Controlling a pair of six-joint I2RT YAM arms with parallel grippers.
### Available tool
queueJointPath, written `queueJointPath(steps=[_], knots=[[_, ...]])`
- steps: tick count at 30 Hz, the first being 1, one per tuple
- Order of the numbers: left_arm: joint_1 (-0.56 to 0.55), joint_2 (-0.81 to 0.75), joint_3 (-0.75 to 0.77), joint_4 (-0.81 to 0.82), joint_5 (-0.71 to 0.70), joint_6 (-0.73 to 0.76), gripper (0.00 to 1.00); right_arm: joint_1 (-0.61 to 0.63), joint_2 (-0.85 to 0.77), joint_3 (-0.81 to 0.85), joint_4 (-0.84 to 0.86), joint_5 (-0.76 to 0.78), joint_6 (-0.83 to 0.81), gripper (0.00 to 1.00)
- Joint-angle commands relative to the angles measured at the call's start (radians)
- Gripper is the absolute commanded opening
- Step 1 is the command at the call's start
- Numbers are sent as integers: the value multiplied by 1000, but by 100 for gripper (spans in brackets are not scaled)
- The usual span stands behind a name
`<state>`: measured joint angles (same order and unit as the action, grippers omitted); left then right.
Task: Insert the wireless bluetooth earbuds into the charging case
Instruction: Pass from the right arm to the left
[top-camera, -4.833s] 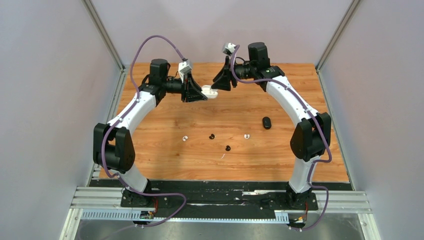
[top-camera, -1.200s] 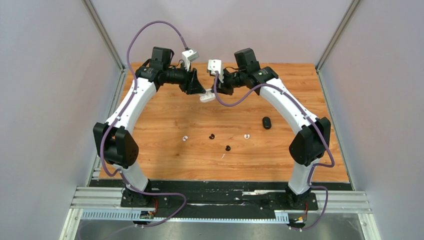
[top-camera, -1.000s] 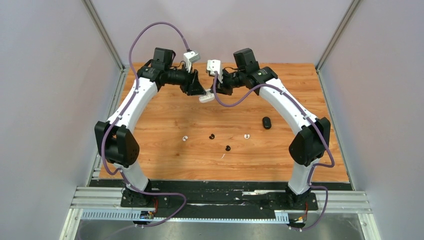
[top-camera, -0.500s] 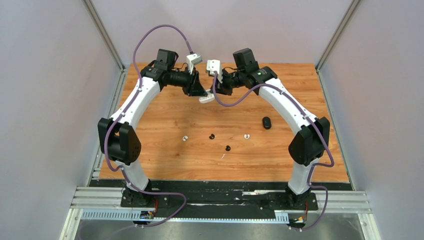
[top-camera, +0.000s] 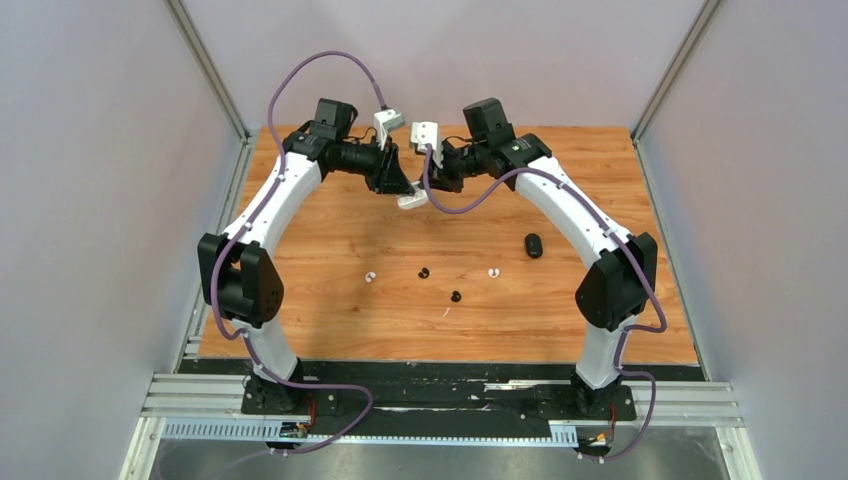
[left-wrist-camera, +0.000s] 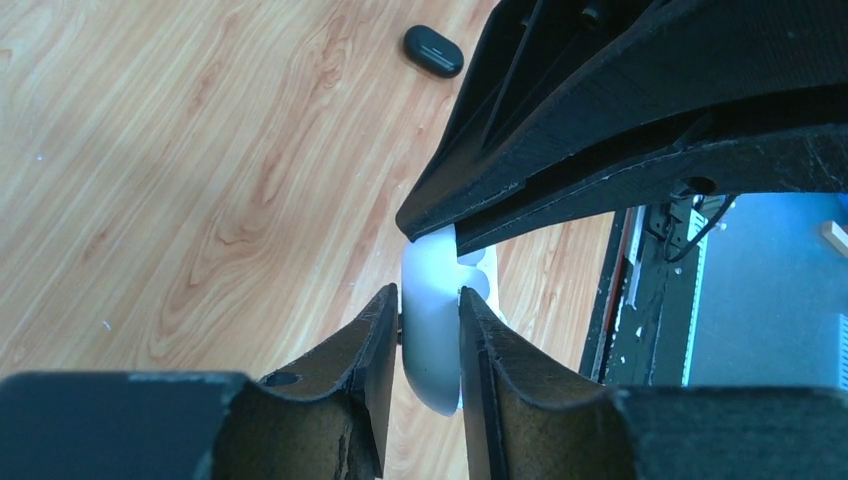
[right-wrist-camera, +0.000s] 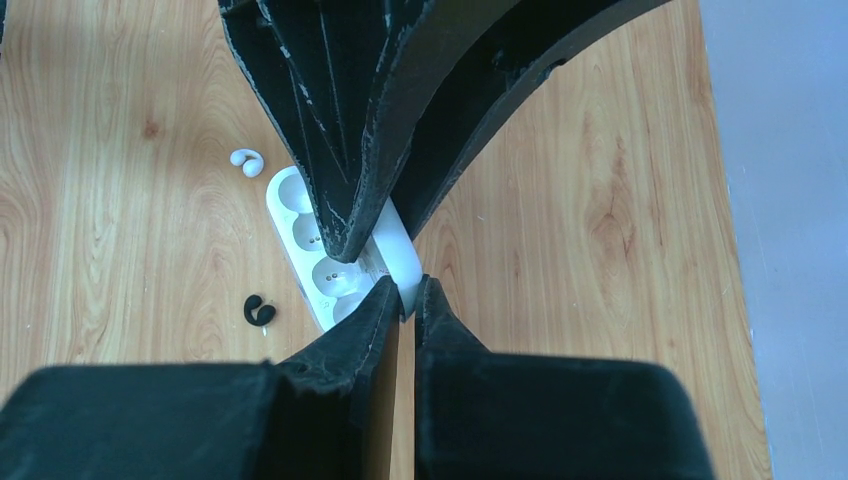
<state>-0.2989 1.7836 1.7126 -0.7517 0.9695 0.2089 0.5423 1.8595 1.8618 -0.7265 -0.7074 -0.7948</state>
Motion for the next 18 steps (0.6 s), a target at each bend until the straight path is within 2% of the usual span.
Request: queueJointPath(steps=[1,7,16,18], knots=[[-3,-16,48,3,-5,16,39,11,2,34,16,-29,-8,0],[-3,-44,38,26,-31,47,45,11,4,35,16,-27,6,0],[-3,-32,52,-30,-15,97,36,12,9,36,16,-24,16,0],[-3,-34,55,-30,-11,95,37,12,11,36,15,-26,18,0]])
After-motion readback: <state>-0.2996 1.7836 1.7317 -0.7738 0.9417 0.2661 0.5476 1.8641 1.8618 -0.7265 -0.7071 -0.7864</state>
